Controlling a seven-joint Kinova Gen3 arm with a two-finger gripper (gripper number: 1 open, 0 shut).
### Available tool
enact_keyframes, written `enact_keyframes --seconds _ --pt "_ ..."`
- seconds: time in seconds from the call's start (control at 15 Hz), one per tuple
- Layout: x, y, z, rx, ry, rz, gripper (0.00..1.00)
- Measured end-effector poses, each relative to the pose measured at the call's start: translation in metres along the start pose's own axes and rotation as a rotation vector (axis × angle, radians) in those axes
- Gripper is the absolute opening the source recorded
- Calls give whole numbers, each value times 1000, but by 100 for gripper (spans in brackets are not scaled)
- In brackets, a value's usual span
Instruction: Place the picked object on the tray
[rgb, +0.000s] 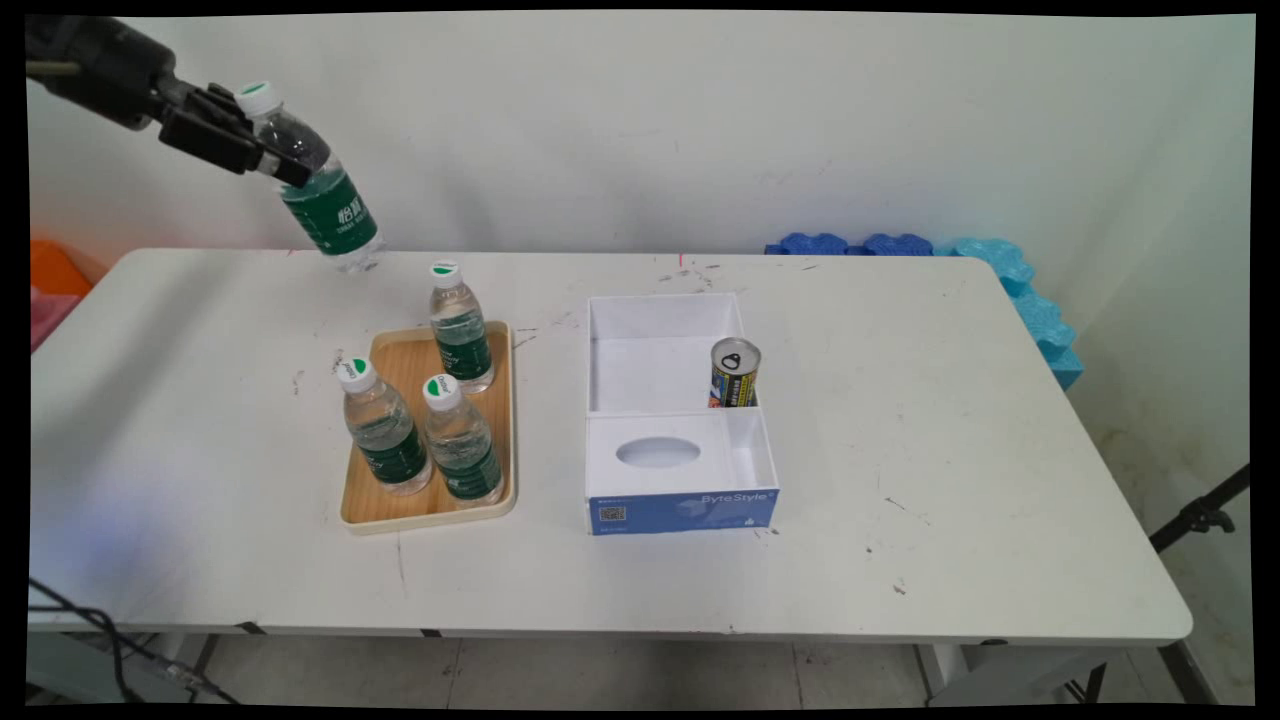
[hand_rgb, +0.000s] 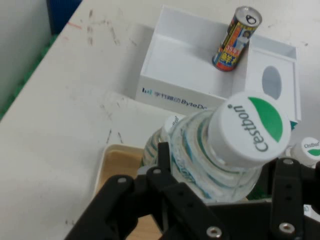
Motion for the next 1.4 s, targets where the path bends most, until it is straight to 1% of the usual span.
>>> enact_keyframes --seconds 0.07,0.13,0.33,0.47,0.87,1.13,1.4 --pt "-5 4 2 8 15 13 0" --pt "-10 9 8 20 18 26 0" --pt "-22 17 30 49 -11 47 0" --pt "-33 18 54 64 -49 50 0" --pt "-59 16 96 86 -124 38 0" --pt "-74 18 116 96 -154 32 0" --pt "-83 18 132 109 -167 28 0"
